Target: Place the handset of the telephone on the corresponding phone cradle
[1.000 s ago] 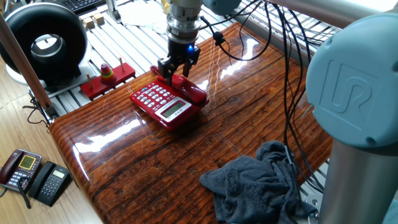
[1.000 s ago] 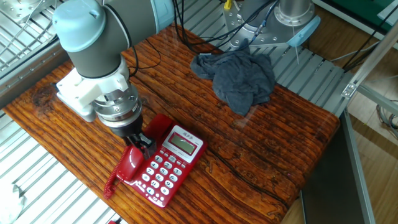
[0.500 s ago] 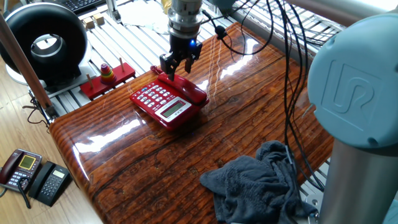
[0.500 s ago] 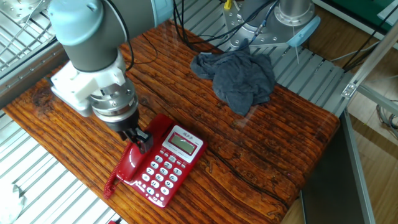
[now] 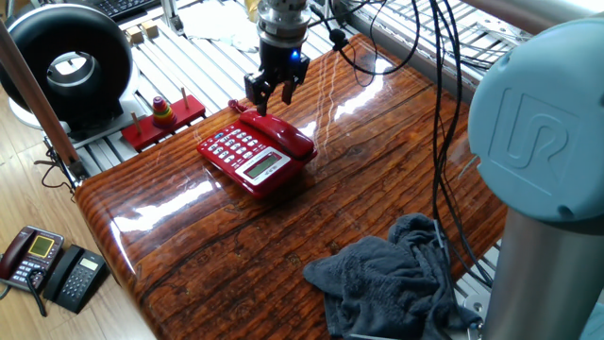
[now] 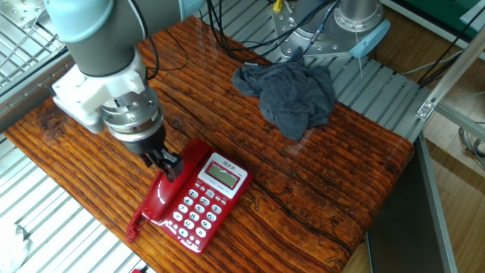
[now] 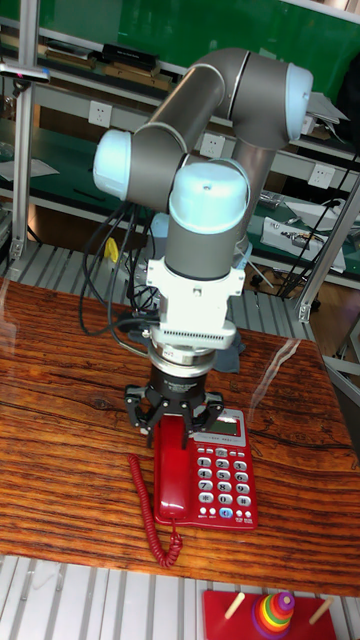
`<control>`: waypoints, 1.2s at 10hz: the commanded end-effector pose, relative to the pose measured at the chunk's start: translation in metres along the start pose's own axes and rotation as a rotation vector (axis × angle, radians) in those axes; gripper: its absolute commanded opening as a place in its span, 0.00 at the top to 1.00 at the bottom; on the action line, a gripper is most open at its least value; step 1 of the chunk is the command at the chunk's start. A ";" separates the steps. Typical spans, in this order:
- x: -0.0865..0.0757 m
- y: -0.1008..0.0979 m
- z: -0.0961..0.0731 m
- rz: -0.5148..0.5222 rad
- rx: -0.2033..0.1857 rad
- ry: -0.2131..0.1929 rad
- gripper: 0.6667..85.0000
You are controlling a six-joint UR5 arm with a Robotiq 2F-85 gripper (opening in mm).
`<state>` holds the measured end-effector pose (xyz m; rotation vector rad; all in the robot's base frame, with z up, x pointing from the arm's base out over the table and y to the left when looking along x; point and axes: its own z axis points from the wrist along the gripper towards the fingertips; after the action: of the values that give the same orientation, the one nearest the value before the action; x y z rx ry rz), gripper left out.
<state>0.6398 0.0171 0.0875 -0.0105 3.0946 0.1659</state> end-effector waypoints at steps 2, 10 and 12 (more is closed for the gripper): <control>-0.012 -0.021 -0.012 -0.004 0.056 -0.021 0.68; -0.015 -0.035 -0.010 0.059 0.063 0.039 1.00; -0.014 -0.035 -0.009 0.056 0.060 0.047 1.00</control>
<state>0.6540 -0.0221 0.0931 0.0540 3.1375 0.0332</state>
